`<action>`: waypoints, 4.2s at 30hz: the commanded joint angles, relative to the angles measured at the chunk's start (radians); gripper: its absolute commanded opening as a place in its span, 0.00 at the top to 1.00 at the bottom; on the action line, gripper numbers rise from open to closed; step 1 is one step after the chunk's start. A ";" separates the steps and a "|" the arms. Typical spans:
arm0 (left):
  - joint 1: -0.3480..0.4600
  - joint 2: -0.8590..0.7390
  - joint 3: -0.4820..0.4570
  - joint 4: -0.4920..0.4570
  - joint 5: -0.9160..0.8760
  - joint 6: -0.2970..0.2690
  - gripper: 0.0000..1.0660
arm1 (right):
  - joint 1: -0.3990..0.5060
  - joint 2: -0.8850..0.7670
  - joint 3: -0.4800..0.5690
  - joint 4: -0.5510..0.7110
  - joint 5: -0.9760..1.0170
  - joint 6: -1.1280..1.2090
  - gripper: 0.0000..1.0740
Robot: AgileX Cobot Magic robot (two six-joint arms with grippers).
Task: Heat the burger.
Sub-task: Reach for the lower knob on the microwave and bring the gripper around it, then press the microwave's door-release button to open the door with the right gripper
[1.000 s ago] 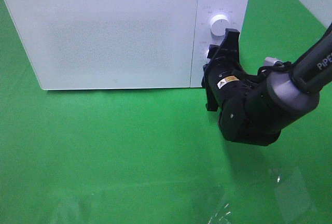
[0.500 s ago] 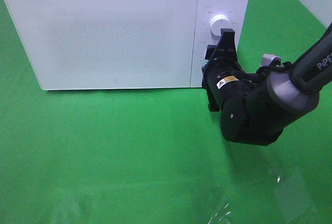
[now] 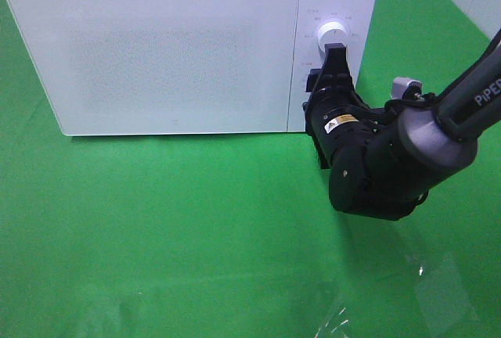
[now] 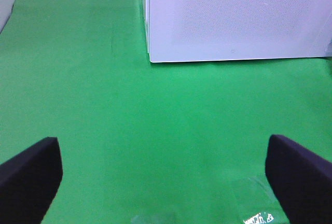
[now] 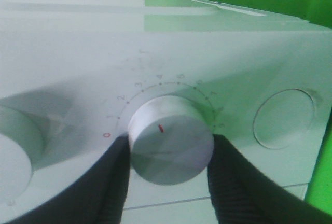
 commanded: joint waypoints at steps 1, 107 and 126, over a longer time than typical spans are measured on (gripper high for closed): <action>0.001 -0.018 0.004 -0.001 -0.007 -0.004 0.06 | 0.020 -0.021 -0.042 -0.082 -0.138 -0.031 0.68; 0.001 -0.018 0.004 -0.001 -0.007 -0.004 0.06 | -0.585 -1.932 0.300 -0.742 1.980 -1.209 0.26; 0.001 -0.015 0.004 0.000 -0.007 -0.004 0.06 | -0.623 -2.134 0.303 -0.692 2.174 -1.226 0.29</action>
